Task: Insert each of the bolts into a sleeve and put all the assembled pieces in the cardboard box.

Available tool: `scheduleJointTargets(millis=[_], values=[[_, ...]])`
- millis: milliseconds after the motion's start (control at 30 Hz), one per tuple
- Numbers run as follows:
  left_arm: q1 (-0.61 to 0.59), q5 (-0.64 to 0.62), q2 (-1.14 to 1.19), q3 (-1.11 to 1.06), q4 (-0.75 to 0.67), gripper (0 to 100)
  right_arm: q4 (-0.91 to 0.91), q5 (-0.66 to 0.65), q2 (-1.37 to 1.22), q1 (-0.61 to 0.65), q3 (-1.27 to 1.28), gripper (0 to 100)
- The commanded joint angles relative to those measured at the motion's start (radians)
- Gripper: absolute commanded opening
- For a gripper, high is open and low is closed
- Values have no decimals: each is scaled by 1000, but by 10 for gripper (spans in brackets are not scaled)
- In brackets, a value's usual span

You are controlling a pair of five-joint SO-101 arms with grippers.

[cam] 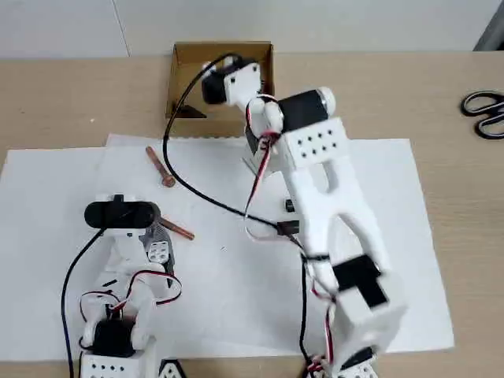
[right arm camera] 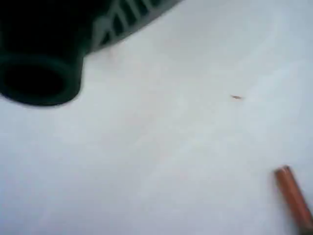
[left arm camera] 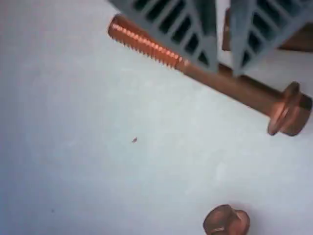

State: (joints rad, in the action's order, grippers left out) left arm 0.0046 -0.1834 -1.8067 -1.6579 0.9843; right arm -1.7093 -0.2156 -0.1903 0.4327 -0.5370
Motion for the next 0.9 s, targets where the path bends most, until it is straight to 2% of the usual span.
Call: scheduleJointTargets(millis=[0, 467, 667, 867], values=[[3, 2, -11, 4, -20, 6, -16, 115, 148, -1, 72, 3], [-2, 2, -11, 4, -20, 6, -5, 382, 647, -13, 647, 3], [-5, 2, -11, 44, -9, 6, 50, 396, 839, -101, 830, 3], [-3, 2, -9, 245, 123, 6, 130, 396, 1101, -119, 1049, 3]])
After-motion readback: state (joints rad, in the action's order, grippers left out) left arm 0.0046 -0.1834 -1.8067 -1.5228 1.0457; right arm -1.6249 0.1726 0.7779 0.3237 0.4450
